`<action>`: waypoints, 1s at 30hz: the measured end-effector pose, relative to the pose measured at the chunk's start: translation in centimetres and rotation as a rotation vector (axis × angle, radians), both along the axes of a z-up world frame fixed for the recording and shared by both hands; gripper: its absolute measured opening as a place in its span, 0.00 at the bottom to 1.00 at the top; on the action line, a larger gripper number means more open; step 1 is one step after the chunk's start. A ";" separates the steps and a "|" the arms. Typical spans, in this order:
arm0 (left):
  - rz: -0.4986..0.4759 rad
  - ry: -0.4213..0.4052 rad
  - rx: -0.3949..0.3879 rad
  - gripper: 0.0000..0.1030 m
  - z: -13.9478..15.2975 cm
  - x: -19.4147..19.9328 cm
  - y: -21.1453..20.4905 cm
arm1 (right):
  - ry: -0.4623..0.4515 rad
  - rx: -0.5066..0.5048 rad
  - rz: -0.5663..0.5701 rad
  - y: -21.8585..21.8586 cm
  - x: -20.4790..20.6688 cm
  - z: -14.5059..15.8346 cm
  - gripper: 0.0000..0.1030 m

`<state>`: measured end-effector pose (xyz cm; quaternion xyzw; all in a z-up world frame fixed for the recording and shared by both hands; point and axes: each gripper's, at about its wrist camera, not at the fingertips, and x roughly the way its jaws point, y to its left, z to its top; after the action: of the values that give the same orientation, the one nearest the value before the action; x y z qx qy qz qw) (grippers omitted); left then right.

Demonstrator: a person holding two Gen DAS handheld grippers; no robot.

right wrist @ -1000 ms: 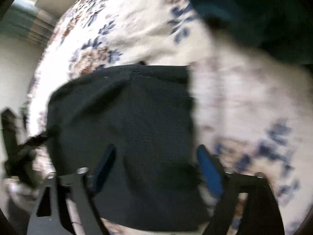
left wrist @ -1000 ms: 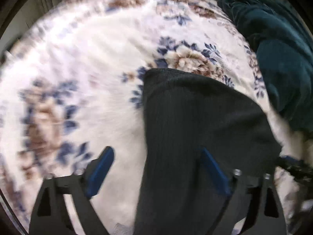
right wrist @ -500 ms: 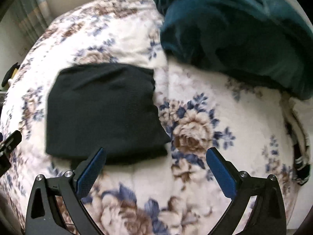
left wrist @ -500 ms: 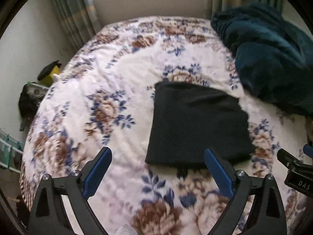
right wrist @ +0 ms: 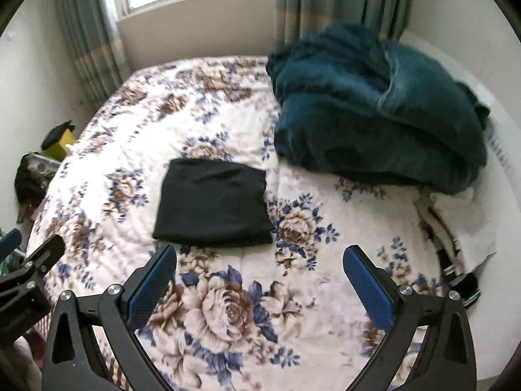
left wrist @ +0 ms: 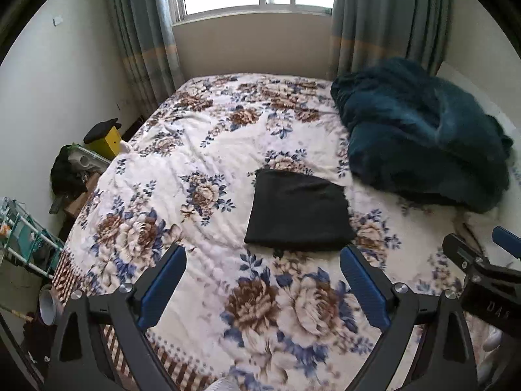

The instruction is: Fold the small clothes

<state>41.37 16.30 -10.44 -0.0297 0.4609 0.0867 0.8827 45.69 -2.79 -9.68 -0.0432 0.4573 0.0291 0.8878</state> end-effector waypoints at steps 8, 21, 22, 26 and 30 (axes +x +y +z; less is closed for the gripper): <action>-0.044 -0.064 0.025 0.94 6.9 -7.0 -0.9 | -0.072 -0.001 0.029 0.2 -10.3 9.7 1.00; -0.026 -0.120 0.036 0.96 11.0 -12.5 0.3 | -0.128 0.031 -0.005 -0.3 -19.7 17.4 1.00; -0.026 -0.126 0.041 1.00 11.2 -12.7 0.3 | -0.130 0.032 -0.007 -0.4 -19.8 17.5 1.00; -0.030 -0.153 0.043 1.00 11.9 -12.9 0.1 | -0.149 0.041 -0.013 -0.7 -20.8 18.4 1.00; -0.027 -0.166 0.044 1.00 12.2 -12.9 -0.1 | -0.178 0.040 -0.013 -0.8 -21.3 19.3 1.00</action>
<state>28.43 16.24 1.81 -0.0110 0.3843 0.0822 0.9195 24.36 -3.62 9.61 -0.0250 0.3763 0.0284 0.9257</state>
